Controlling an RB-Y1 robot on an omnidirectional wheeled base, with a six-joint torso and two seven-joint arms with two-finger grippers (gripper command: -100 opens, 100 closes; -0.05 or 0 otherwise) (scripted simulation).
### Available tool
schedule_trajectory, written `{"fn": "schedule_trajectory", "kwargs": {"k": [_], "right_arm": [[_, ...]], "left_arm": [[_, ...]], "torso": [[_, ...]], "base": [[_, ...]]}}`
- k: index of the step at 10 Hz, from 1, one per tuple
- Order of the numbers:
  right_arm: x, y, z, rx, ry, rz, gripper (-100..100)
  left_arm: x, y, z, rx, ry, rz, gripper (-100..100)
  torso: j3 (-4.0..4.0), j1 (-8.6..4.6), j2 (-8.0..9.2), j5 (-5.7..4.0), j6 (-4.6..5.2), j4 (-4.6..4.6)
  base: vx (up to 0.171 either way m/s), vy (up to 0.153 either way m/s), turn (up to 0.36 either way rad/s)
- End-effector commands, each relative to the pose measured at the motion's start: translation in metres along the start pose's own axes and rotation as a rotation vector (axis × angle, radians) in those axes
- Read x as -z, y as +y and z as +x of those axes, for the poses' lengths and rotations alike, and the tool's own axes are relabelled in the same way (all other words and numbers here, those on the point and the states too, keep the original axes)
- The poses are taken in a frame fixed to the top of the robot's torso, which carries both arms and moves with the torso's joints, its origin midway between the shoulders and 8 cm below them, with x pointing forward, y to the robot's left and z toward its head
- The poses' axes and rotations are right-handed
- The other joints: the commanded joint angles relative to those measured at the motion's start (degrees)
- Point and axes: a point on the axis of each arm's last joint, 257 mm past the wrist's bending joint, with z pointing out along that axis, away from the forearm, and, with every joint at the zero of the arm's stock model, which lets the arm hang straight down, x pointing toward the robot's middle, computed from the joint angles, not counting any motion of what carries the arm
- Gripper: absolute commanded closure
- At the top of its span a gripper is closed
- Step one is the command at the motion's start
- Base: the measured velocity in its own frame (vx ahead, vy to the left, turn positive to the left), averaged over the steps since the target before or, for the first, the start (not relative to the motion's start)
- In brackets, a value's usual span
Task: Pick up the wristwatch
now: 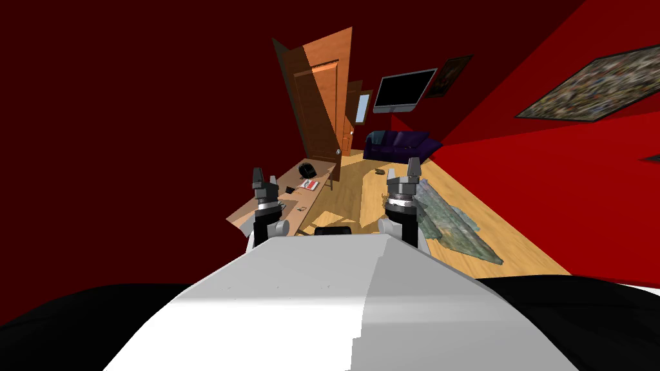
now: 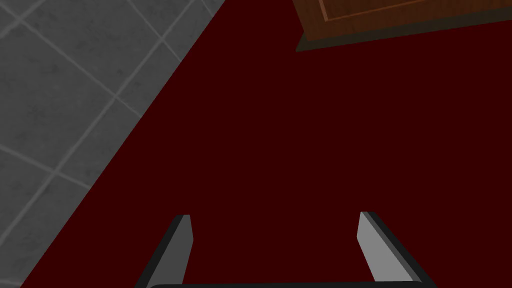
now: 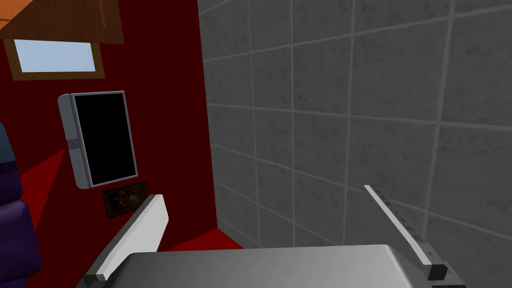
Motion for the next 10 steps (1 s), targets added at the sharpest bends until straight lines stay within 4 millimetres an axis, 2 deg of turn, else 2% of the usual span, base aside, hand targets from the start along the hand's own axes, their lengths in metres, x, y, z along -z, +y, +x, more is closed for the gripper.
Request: {"fn": "schedule_trajectory", "kwargs": {"k": [1,3,5,10], "right_arm": [[0.000,0.000,0.000,0.000,0.000,0.000,0],[0.000,0.000,0.000,0.000,0.000,0.000,0],[0.000,0.000,0.000,0.000,0.000,0.000,0],[0.000,0.000,0.000,0.000,0.000,0.000,0]], "left_arm": [[0.001,0.007,0.002,-0.010,0.034,-0.016,-100],[0.004,0.023,0.003,-0.014,0.073,-0.059,-100],[0.011,0.047,-0.001,-0.004,0.092,-0.129,-100],[0.041,0.126,-0.026,0.071,0.061,-0.366,-100]], "torso": [[0.00,0.00,0.00,0.00,0.00,0.00],[0.00,-0.06,0.00,-0.01,-0.01,0.00],[0.00,-0.13,-0.01,-0.03,-0.01,0.00],[-0.02,-0.30,-0.02,-0.06,-0.01,-0.01]], "base": [[0.001,-0.012,0.028],[-0.001,-0.030,0.054],[0.001,-0.045,0.081],[0.006,-0.071,0.090]]}}
